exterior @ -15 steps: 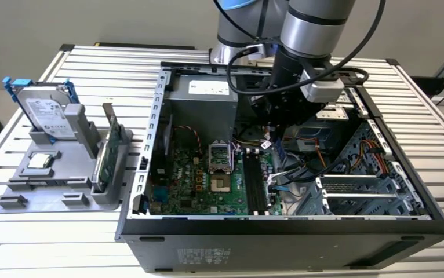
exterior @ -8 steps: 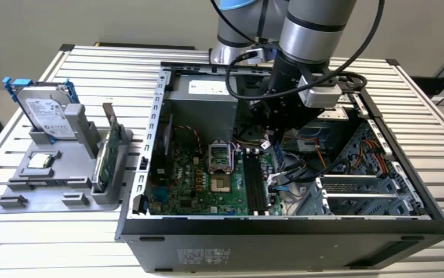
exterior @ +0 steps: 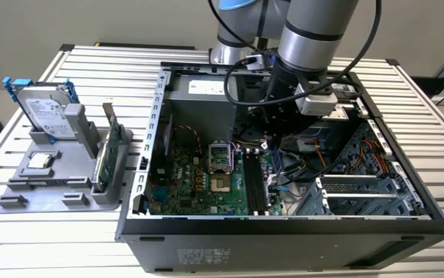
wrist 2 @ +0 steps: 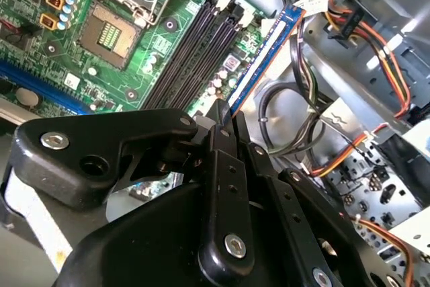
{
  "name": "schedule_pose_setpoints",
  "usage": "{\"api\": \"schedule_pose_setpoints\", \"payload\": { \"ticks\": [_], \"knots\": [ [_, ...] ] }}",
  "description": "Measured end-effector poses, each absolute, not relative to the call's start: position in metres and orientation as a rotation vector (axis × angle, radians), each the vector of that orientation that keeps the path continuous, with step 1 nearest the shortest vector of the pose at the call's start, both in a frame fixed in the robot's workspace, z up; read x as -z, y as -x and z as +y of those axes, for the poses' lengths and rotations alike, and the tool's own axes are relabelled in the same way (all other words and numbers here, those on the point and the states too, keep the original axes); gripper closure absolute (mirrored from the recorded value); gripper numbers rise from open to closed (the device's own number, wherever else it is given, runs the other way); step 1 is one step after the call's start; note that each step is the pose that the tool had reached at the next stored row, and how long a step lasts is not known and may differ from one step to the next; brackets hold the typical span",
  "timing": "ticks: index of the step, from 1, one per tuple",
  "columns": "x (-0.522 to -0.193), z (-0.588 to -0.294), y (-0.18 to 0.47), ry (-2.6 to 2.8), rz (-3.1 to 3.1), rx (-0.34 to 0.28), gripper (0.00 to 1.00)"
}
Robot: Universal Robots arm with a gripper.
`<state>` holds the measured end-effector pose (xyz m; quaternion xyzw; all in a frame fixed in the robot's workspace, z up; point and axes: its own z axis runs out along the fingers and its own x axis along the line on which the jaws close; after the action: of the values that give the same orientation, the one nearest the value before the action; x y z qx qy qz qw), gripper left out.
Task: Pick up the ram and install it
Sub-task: 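Insert the ram into the slot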
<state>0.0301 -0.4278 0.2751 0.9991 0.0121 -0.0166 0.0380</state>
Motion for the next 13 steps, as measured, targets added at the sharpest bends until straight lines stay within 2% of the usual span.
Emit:
{"api": "schedule_pose_setpoints", "payload": {
  "ticks": [13],
  "knots": [
    [-0.261,-0.437,-0.03,-3.065,0.019,0.07,1.0]
  ]
}}
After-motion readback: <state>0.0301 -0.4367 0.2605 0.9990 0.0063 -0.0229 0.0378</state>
